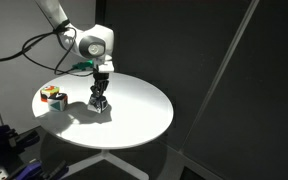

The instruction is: Move one square plush toy to the right.

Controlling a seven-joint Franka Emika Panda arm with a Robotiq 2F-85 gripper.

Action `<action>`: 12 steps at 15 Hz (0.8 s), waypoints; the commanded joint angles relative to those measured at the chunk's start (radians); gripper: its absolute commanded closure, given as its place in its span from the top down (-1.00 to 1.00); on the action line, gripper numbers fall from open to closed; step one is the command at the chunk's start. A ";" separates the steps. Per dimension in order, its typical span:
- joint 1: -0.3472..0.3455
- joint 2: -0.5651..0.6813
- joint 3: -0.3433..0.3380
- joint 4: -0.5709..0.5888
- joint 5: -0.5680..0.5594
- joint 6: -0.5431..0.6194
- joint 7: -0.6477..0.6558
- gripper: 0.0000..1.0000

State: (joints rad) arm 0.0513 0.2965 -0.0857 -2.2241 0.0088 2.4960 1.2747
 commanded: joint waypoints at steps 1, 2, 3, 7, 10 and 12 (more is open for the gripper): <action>-0.012 0.047 0.003 0.010 0.054 0.035 -0.021 -0.90; -0.011 0.063 0.002 0.012 0.060 0.048 -0.022 -0.91; -0.008 0.076 -0.001 0.015 0.061 0.058 -0.020 -0.91; -0.003 0.120 -0.011 0.022 0.060 0.092 -0.019 -0.89; 0.000 0.133 -0.016 0.020 0.059 0.103 -0.021 -0.09; 0.003 0.133 -0.018 0.017 0.059 0.103 -0.020 0.23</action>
State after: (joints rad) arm 0.0485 0.4262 -0.0946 -2.2173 0.0481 2.5964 1.2742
